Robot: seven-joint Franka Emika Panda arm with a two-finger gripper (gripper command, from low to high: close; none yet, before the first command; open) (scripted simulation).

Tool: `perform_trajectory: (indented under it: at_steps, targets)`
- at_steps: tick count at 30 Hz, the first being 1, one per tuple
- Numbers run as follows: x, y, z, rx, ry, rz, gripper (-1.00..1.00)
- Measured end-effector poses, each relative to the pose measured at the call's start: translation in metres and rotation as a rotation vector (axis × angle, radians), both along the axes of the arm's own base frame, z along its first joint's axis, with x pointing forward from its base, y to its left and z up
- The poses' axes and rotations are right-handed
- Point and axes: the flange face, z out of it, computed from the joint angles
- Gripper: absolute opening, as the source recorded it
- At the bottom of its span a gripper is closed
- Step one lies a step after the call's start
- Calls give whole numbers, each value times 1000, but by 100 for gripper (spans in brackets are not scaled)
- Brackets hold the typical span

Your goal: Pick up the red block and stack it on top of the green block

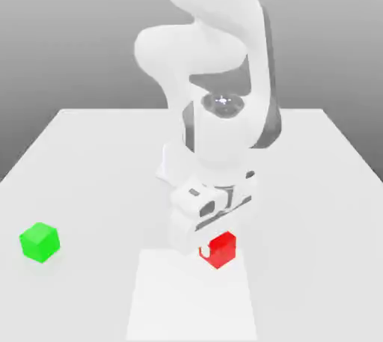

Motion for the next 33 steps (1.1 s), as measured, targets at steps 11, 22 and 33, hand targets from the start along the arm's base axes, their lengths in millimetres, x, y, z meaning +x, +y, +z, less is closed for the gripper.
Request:
perform_trajectory:
  at_steps: [11, 22, 33]
  targets:
    - [19, -52, 59, 16, -1, -214, -100]
    - [21, -224, 76, 26, -2, -815, -100]
    - [-31, -352, 66, 4, -4, -1241, -100]
